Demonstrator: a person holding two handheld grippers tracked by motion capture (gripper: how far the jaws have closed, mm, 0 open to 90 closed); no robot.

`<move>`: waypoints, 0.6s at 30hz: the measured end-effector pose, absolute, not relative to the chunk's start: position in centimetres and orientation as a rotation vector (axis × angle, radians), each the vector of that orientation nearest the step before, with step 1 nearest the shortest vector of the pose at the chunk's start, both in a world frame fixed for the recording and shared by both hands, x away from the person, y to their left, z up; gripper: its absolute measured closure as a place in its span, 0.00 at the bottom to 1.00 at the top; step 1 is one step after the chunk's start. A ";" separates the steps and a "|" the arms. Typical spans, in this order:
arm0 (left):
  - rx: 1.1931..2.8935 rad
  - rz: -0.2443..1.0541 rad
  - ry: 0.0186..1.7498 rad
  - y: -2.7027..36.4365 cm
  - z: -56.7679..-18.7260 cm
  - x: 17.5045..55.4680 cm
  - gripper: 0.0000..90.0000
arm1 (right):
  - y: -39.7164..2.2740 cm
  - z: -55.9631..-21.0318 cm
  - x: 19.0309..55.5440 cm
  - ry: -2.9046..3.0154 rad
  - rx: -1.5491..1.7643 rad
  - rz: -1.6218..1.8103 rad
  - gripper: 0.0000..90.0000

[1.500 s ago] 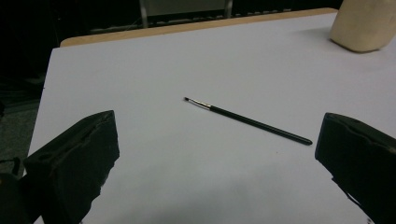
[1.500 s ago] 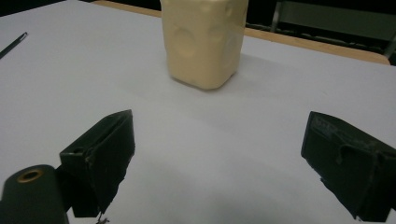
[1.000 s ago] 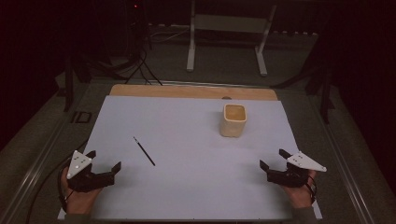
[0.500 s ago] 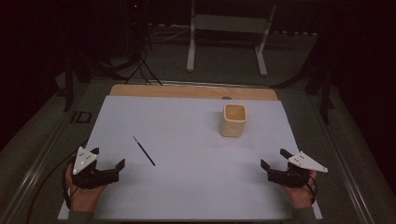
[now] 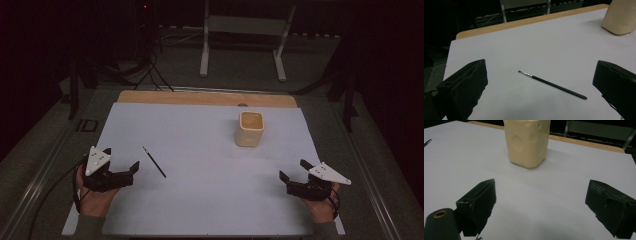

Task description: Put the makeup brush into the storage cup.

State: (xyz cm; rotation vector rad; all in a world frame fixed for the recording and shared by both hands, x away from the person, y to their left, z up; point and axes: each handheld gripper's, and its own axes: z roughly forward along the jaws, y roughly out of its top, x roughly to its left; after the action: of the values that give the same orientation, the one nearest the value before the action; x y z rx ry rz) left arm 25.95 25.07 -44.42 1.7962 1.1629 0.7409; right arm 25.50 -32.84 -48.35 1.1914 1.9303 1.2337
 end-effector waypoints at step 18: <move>1.825 0.754 1.161 22.6 -44.0 29.0 0.01 | -32.9 -48.4 25.6 1.933 1.188 1.236 0.11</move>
State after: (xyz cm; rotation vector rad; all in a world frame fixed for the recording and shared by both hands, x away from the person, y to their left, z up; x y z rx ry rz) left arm 28.95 22.56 -43.99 1.8252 1.1610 0.7542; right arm 25.56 -32.86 -48.37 1.1883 1.9327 1.2364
